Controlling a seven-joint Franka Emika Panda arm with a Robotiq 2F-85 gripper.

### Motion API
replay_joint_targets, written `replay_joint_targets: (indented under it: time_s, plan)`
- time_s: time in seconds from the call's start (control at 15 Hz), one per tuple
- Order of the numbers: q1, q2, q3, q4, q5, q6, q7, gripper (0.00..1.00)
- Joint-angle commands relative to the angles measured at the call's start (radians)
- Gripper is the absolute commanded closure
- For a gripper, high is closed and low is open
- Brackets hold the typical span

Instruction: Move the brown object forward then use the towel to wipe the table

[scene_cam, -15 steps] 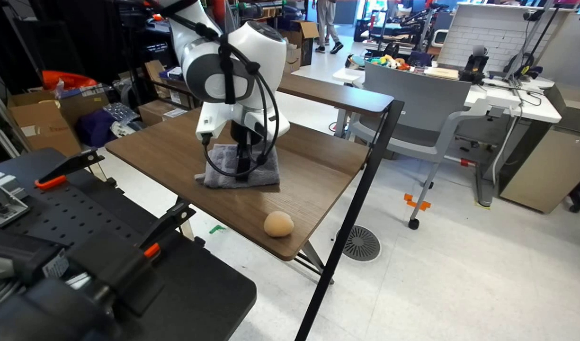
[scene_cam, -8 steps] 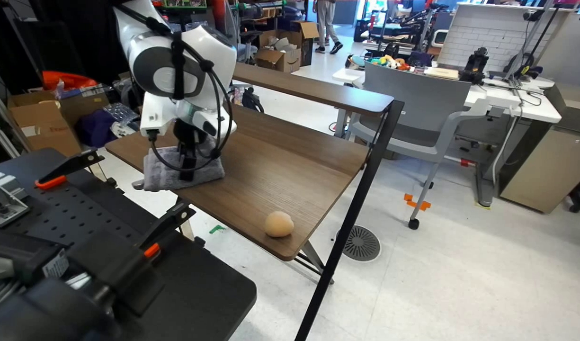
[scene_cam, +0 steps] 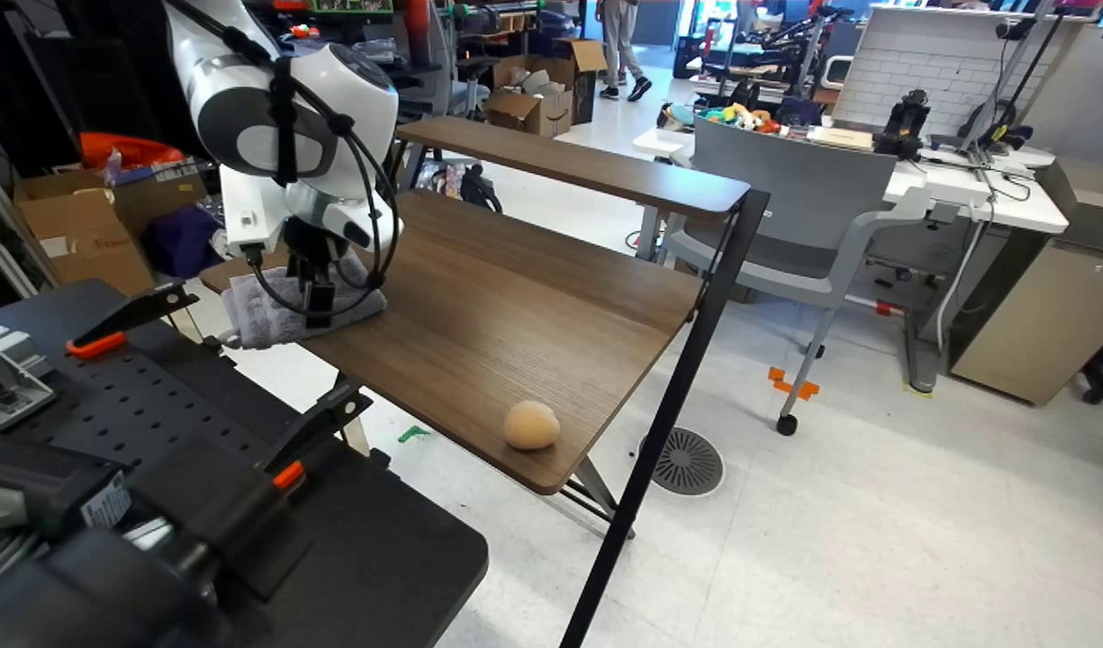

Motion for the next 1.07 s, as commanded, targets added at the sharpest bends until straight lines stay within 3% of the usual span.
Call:
replay_joint_targets:
  time_s: [0.0,0.13,0.67,1.0]
  plan:
    - [-0.054,0.159,-0.016,0.180,0.036,0.124,-0.052,0.00]
    - [-0.093,0.181,-0.020,0.232,0.062,0.162,-0.036,0.00]
    - [-0.171,0.244,-0.181,0.381,0.074,0.274,0.106,0.00]
    - [-0.278,0.372,-0.156,0.596,0.081,0.367,0.149,0.00]
